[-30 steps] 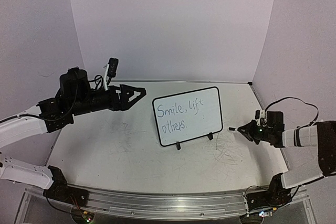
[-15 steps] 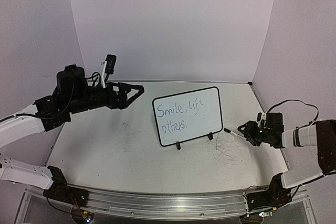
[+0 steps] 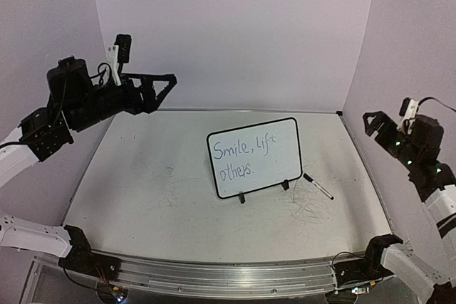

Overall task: Write a sentence on the whiteboard
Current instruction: Reset both arms

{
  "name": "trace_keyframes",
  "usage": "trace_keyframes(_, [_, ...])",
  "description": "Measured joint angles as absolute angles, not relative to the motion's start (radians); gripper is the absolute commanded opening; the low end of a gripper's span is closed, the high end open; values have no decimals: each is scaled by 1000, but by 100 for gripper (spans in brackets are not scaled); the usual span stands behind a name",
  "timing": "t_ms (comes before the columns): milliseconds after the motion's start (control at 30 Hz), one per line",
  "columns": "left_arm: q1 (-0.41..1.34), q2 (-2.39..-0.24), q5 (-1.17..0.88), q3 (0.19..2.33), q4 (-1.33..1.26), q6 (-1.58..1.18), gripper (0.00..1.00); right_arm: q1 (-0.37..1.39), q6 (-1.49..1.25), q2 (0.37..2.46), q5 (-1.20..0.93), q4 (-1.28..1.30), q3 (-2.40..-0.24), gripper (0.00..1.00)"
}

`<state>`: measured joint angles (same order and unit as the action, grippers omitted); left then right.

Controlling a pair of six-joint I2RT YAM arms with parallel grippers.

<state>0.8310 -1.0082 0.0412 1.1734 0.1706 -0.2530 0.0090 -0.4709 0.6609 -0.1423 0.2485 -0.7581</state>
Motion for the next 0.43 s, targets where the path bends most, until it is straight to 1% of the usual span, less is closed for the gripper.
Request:
trace_keyframes(233, [831,-948,151,1313,174,-177,99,9,-296,534,-232,338,-1141,98])
trace_keyframes(333, [831,-913,182,1338,175,-150,99,9,-253,509,-230,360,-1244,98])
trace_keyframes(433, [831,-889,206,1349,174,-127,100,9,-225,498,-226,373,-1296,98])
